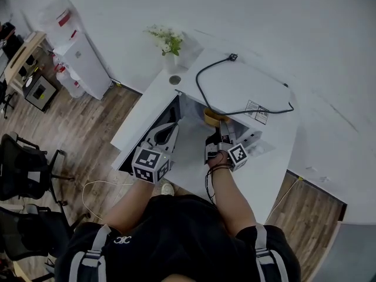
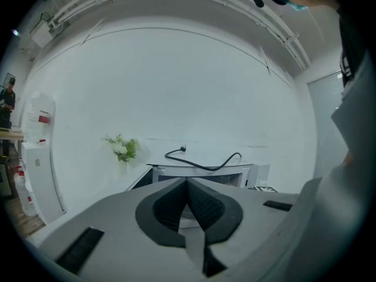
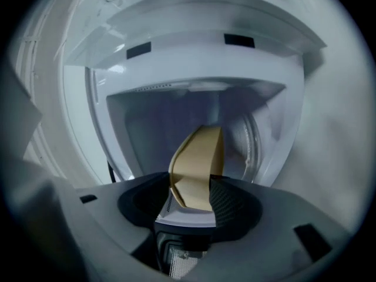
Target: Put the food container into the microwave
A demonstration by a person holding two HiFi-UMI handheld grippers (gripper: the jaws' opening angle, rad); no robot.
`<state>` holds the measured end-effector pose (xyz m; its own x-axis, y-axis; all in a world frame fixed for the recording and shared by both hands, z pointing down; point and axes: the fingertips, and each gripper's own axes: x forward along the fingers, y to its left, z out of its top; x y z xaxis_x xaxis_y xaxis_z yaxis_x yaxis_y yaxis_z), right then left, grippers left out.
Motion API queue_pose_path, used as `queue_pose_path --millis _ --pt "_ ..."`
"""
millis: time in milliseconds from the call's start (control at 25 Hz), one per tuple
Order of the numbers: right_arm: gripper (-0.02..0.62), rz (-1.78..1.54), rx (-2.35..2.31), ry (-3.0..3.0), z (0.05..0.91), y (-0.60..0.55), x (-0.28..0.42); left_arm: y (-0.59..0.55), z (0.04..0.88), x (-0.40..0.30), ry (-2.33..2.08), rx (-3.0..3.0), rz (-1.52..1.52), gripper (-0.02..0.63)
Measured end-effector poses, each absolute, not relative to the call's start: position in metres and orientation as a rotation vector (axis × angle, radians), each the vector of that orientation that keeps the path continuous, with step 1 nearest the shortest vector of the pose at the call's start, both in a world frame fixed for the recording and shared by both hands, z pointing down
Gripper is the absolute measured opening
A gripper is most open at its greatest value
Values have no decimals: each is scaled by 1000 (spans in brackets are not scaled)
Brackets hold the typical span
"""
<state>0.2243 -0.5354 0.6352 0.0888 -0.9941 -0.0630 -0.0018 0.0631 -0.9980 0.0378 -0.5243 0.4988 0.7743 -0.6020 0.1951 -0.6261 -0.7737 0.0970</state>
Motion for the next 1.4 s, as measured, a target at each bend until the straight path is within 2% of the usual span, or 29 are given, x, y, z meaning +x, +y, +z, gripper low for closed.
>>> queue_pose_path --millis 400,600,640,680,1080,1200,1400 --pt "222 -1089 -1309 1131 652 -568 238 -536 500 46 -882 2848 242 2" --pt "209 -1258 -1523 1092 681 -569 230 -536 503 49 -846 2858 245 2" --pt "137 -1277 -1547 1058 687 -566 231 -536 503 49 -841 2861 243 3" --pt "110 -1282 -1559 1037 690 -564 232 -536 503 50 -835 2865 243 3" --pt "89 -1191 -1548 1122 671 -559 235 -535 504 47 -820 2860 230 2" --pt "0 -1147 -1551 1180 659 -553 235 -532 505 51 -802 2861 224 2" --pt "-2 -1069 -1610 1365 637 -536 227 -526 508 63 -757 2863 217 3"
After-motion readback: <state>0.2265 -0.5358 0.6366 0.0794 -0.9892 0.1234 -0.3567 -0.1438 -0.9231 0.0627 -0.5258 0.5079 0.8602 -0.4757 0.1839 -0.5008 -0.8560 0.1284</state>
